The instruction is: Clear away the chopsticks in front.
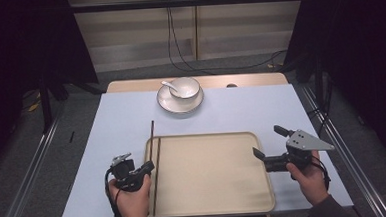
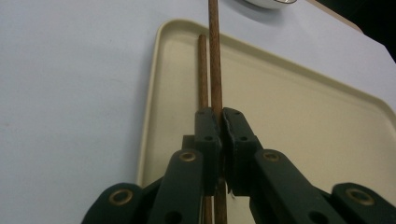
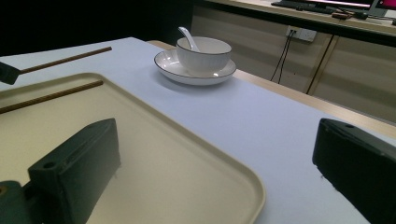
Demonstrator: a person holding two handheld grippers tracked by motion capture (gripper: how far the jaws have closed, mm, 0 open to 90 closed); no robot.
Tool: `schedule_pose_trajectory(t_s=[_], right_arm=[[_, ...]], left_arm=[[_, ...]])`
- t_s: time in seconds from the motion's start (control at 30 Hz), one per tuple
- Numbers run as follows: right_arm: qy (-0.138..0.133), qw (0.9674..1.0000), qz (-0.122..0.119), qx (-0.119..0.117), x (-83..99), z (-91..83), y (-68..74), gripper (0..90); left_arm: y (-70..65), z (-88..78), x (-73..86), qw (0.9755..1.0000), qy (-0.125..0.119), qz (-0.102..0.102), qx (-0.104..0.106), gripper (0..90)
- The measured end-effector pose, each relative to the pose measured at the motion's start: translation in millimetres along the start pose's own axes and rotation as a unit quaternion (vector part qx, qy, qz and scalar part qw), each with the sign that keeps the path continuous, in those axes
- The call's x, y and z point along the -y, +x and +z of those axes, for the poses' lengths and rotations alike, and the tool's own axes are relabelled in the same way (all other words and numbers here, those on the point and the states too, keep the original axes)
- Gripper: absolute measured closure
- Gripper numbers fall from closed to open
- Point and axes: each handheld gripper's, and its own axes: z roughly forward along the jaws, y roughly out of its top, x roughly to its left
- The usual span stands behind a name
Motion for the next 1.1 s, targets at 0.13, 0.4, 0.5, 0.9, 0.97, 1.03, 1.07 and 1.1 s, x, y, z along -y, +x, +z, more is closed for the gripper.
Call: schedule_pose_trajectory(t_s=[0.13, 0.4, 0.5, 0.9, 0.97, 1.03, 1.07, 1.1], right_arm=[[0.000, 1.0000, 0.002, 0.002, 0.0, 0.2, 0.3, 0.3], [0.000, 1.0000, 0.000, 0.001, -0.2, 0.1, 0.8, 0.3], [0.000, 1.0000, 0.002, 0.001, -0.2, -0.1, 0.6, 0.3], [0.001, 1.0000, -0.002, 0.000, -0.2, 0.6, 1.4, 0.3], [0.001, 1.0000, -0.003, 0.001, -0.5, 0.3, 1.5, 0.3], [0.001, 1.0000, -0.002, 0.001, -0.5, 0.1, 1.2, 0.3], [0.000, 1.0000, 0.000, 0.003, -0.6, 0.3, 1.1, 0.3], [0.000, 1.0000, 0.000, 0.002, -0.6, 0.3, 0.9, 0.3]], left_arm=[[1.3, -2.4, 5.6, 1.0000, 0.008, 0.000, -0.005, 85.4], [1.6, -6.2, 14.2, 0.9998, 0.018, 0.000, -0.001, 85.4], [3.0, -8.2, 16.6, 0.9998, 0.019, 0.002, 0.000, 85.4], [6.7, -15.2, 26.1, 0.9994, 0.034, -0.002, -0.003, 85.4], [8.4, -16.9, 27.2, 0.9993, 0.037, 0.003, -0.002, 85.4], [7.7, -17.2, 28.3, 0.9993, 0.036, -0.004, -0.003, 85.4], [8.1, -17.1, 28.7, 0.9993, 0.037, -0.002, -0.002, 85.4], [8.5, -16.9, 28.8, 0.9992, 0.040, 0.000, -0.004, 85.4]])
